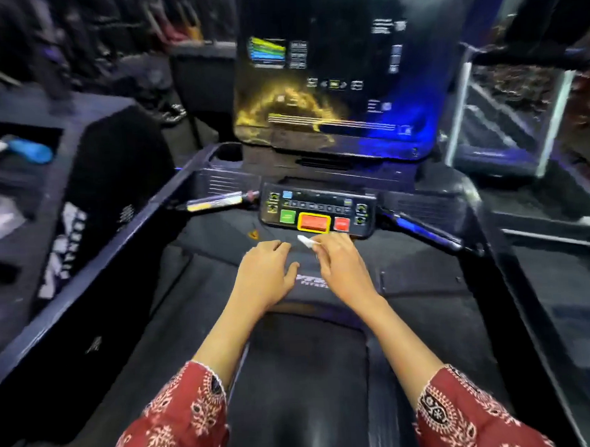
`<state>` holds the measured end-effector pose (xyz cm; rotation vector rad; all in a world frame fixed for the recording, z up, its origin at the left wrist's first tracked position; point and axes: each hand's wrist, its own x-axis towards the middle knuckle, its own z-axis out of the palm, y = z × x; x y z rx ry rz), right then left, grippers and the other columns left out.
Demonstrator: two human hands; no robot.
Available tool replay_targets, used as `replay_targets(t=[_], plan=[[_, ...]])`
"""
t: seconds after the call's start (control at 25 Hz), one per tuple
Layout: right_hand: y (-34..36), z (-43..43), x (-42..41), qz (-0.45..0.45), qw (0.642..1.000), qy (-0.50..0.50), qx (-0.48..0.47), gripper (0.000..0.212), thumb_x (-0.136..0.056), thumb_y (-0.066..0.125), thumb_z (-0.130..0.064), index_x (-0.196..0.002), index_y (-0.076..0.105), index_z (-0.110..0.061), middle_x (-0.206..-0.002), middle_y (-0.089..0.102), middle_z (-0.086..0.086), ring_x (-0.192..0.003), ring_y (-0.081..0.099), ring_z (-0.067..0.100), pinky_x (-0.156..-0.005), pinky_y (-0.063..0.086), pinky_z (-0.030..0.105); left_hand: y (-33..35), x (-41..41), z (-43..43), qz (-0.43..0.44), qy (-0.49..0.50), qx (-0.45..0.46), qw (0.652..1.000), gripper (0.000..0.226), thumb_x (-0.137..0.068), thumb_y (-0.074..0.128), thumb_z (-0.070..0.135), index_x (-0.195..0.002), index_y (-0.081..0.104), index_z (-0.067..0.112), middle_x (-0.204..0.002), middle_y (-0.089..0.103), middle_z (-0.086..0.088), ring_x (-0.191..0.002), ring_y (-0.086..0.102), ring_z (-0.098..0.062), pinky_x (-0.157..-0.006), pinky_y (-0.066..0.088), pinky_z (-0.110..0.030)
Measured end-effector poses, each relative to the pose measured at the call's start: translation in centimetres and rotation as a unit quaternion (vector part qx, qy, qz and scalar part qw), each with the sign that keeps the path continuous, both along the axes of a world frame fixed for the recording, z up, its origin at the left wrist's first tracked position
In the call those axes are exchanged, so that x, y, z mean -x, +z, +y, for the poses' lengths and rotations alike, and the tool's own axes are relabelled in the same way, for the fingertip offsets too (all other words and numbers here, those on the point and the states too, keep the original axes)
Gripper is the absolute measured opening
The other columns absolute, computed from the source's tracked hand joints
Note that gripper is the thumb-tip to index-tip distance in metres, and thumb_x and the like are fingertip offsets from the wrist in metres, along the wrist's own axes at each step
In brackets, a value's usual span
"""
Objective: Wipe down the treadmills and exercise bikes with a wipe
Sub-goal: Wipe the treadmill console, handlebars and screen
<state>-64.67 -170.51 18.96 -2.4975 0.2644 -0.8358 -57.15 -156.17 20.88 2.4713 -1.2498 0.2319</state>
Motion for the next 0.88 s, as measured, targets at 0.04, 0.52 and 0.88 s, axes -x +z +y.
replay_targets(t=[0.04,0.52,0.88], plan=[[-0.2,0.5,-1.5,0.000,1.000,0.021,-0.010,0.022,-0.092,0.052,-0.009,-0.104,0.068,-0.001,-0.097,0.067,0.015,-0.094,0.057,0.035,-0.081,0.048,0.048,-0.3,-0.8,1.1,-0.001,0.022,-0.001,1.000,0.037,-0.072,0.049,0.033,-0.081,0.069,0.003,-0.076,0.069,-0.011,-0.068,0.066,-0.033,-0.050,0.053,-0.036],[-3.5,8.3,-24.0,0.070,0.975,0.203,-0.052,0.020,-0.097,0.051,-0.008,-0.110,0.064,-0.001,-0.101,0.065,0.014,-0.100,0.054,0.031,-0.085,0.038,0.032,-2.3,-17.9,10.3,0.014,0.219,-0.020,0.975,0.039,-0.073,0.051,0.033,-0.086,0.070,0.002,-0.082,0.069,-0.013,-0.074,0.068,-0.032,-0.057,0.056,-0.037],[-3.0,9.4,-39.7,0.039,0.983,0.168,-0.066,0.033,-0.098,0.041,-0.024,-0.109,0.068,-0.007,-0.095,0.064,0.007,-0.091,0.053,0.025,-0.083,0.033,0.021,-3.0,-31.5,11.5,0.082,0.264,-0.023,0.961,0.040,-0.073,0.060,0.020,-0.103,0.068,-0.005,-0.100,0.069,-0.020,-0.088,0.067,-0.036,-0.074,0.055,-0.042]])
